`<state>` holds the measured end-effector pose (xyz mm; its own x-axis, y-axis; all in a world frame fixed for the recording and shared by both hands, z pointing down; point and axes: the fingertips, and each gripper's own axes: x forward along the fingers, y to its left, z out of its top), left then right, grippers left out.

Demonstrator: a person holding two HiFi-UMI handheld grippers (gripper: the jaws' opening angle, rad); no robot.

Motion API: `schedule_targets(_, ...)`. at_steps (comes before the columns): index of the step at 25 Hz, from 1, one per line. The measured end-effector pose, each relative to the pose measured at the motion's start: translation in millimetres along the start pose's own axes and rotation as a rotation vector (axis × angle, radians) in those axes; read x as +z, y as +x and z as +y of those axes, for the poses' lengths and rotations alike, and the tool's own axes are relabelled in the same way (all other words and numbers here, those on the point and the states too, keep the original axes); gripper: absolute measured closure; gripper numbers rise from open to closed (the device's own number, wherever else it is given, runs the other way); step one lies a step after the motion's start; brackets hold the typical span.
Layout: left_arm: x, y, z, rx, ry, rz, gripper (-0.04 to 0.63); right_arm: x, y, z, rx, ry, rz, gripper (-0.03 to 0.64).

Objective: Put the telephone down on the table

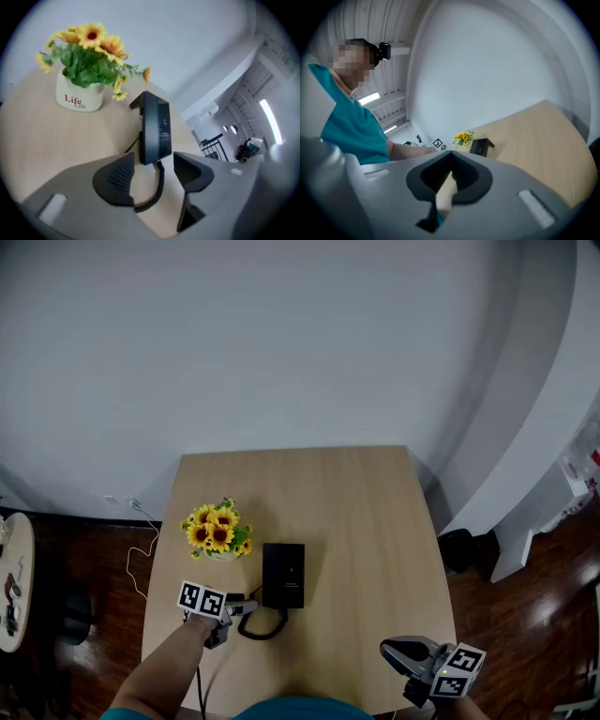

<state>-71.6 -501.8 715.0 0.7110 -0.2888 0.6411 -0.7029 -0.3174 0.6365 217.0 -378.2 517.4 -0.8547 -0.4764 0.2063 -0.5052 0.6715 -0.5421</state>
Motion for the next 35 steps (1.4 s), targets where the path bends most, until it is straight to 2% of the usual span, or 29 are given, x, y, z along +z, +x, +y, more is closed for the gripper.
schedule_targets(2, -1.7, -30.1, -24.8, -0.081, 0.003, -0.138, 0.371, 3.5, 0.7, 0.3, 0.029, -0.007, -0.008, 0.615)
schedule_targets(4, -4.8, -62.5, -50.3, -0.159, 0.008, -0.283, 0.471, 3.9, 2.8, 2.1, 0.065, -0.014, -0.01, 0.615)
schedule_targets(7, -10.2, -108.3, -78.5, -0.2, 0.058, -0.457, 0.589, 3.9, 9.1, 10.1, 0.11, -0.033, 0.0, 0.615)
schedule_targets(9, -12.1, -135.1, -97.1, -0.221, 0.093, -0.547, 0.591, 7.0, 14.4, 20.9, 0.129, -0.052, 0.0, 0.615)
schedule_targets(12, -17.1, -174.3, -120.7, -0.258, 0.178, -0.636, 0.591, 9.5, 21.0, 47.8, 0.155, -0.084, -0.015, 0.615)
schedule_targets(16, -34.0, -240.7, -147.6, -0.346, 0.288, -0.756, 0.59, -0.3, 28.2, 92.7, 0.153, -0.121, -0.025, 0.615)
schedule_targets(18, -56.2, -272.9, -154.9, -0.387, 0.331, -0.772, 0.59, -9.1, 33.4, 121.4, 0.14, -0.135, -0.036, 0.615)
schedule_targets(23, -134.0, -348.8, -163.5, -0.461, 0.406, -0.75, 0.59, -34.8, 43.7, 206.0, 0.11, -0.144, -0.097, 0.615)
schedule_targets(27, -188.8, -399.5, -160.0, -0.457, 0.379, -0.762, 0.589, -56.4, 35.1, 266.0, 0.09, -0.154, -0.116, 0.615)
schedule_targets(31, -234.0, -424.9, -175.8, -0.501, 0.392, -0.736, 0.59, -68.4, 14.9, 301.6, 0.068, -0.182, -0.132, 0.615)
schedule_targets(35, -263.6, -439.0, -206.8, -0.52, 0.444, -0.754, 0.59, -80.6, -14.3, 319.3, 0.065, -0.194, -0.16, 0.615)
